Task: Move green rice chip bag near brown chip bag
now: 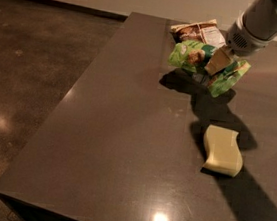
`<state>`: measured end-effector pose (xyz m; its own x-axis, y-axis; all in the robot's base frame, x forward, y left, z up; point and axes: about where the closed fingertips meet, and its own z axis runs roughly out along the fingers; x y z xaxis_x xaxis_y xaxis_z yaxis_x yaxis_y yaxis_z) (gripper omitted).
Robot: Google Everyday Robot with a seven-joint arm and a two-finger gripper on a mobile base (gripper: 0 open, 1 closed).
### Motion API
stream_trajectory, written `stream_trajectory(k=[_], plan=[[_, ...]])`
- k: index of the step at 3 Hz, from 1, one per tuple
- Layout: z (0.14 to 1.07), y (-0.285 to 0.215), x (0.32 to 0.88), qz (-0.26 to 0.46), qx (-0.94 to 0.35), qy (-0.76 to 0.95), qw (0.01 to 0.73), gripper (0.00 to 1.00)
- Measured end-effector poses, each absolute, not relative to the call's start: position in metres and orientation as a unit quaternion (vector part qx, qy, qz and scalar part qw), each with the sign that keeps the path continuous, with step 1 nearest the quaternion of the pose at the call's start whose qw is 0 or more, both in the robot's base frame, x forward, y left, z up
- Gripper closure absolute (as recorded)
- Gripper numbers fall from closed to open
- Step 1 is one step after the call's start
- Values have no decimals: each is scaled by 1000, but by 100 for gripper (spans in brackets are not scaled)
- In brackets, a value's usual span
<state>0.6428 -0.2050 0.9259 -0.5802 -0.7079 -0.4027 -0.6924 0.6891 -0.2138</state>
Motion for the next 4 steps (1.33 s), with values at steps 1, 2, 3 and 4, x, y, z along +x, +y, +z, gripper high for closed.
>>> stream_trajectory(k=[1,2,3,4], plan=[[920,-219,652,-32,-382,896,222,59],[916,-229,659,-40,-373,902,213,36],[914,-229,660,-39,-374,902,212,13],[912,-228,661,-39,-375,902,211,0]])
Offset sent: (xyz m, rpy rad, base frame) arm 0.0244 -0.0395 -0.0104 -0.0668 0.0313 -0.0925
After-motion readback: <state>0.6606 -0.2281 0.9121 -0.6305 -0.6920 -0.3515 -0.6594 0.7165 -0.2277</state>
